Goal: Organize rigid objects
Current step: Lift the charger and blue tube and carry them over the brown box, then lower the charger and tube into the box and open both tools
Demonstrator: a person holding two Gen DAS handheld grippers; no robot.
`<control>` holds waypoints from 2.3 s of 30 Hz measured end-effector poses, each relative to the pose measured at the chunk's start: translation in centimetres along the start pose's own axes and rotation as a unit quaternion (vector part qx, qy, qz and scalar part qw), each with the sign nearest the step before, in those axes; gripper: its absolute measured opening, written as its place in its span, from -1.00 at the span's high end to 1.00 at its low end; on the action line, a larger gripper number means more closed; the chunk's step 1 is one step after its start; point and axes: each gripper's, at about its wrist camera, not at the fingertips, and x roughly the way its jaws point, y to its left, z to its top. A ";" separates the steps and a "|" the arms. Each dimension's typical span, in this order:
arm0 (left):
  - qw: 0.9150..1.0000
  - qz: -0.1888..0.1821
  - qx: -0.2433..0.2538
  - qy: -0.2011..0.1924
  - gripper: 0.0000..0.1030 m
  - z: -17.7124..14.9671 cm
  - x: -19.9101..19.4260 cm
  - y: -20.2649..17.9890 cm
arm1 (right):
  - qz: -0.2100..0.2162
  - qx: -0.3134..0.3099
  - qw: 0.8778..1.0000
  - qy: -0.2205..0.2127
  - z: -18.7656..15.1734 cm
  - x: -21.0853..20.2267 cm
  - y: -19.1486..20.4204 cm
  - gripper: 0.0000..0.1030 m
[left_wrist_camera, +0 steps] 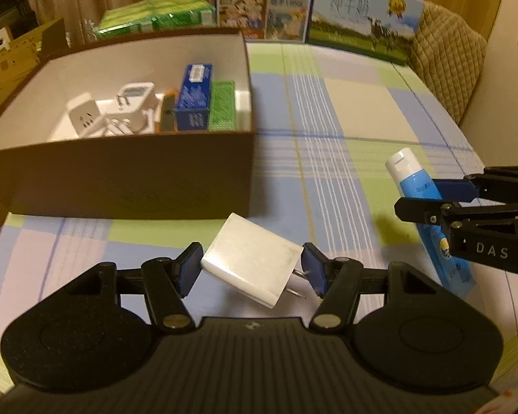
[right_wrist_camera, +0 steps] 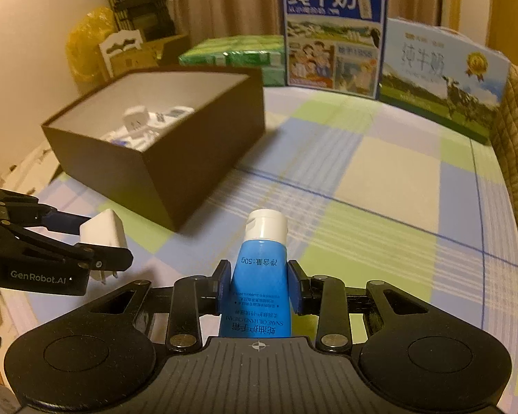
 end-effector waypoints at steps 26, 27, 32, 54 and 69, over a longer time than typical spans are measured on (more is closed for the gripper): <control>0.995 0.030 -0.022 -0.092 -0.15 5.3 -6.8 11.4 | 0.085 0.026 0.994 -0.062 9.3 0.8 9.3 0.39; 0.995 0.032 -0.021 -0.095 -0.15 5.5 -6.9 12.1 | 0.086 0.027 0.994 -0.065 9.8 1.0 9.8 0.39; 0.993 0.035 -0.014 -0.110 -0.15 7.3 -6.7 15.3 | 0.085 0.030 0.993 -0.081 12.4 2.1 11.9 0.39; 0.994 0.030 0.060 -0.089 -0.15 14.5 1.0 23.7 | 0.012 0.081 0.994 -0.066 20.1 11.5 14.5 0.39; 0.994 0.024 0.098 -0.035 -0.15 18.3 8.9 26.9 | -0.035 0.133 0.991 -0.009 21.9 19.2 12.6 0.39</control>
